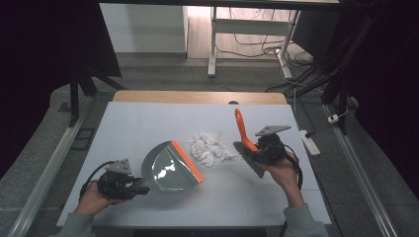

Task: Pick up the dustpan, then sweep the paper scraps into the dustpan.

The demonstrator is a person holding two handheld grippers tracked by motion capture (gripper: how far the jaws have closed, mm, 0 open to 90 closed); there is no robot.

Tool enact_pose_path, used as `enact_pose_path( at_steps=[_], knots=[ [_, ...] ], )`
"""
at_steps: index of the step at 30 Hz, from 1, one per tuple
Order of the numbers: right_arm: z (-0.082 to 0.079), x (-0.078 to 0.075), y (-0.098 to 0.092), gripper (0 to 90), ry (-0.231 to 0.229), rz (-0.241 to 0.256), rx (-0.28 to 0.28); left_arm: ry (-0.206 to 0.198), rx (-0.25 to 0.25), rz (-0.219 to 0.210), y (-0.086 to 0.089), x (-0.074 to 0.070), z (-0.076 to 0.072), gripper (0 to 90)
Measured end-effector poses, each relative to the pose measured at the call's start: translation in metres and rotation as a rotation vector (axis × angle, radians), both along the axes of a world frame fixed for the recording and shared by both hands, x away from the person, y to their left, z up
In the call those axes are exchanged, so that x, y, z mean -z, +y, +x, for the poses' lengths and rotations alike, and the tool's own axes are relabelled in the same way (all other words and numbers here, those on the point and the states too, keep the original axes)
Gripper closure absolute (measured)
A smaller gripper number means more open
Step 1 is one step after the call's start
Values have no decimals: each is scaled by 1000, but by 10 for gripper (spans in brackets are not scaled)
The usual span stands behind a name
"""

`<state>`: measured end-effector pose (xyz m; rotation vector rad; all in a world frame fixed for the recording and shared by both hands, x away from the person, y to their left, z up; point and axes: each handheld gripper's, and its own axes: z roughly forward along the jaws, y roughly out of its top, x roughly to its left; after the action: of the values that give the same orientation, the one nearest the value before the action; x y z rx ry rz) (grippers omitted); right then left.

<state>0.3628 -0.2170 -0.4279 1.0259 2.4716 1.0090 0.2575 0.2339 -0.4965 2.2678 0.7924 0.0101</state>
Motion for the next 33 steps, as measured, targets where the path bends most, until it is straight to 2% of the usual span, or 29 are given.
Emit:
enact_pose_path(
  at_steps=[4,9,14,21,25,28,32,33],
  knots=[
    [1,1,0,704,-5,-1,1,7,13,16,-2,1,0,614],
    [2,1,-2,704,-8,7,9,13,6,14,-2,1,0,614],
    [4,3,1,704,-11,-6,12,32,-14,17,-1,3,1,614],
    [11,4,5,704,-2,0,21,48,-10,18,-3,7,3,614],
    [18,5,9,705,2,4,33,56,-8,19,-4,8,4,614],
    [26,6,13,705,1,-16,42,63,-11,21,-4,9,5,614],
    [43,10,16,704,13,-19,75,74,-32,23,-4,10,8,614],
    [43,10,16,704,13,-19,75,76,-34,22,-4,10,8,614]
  ],
)
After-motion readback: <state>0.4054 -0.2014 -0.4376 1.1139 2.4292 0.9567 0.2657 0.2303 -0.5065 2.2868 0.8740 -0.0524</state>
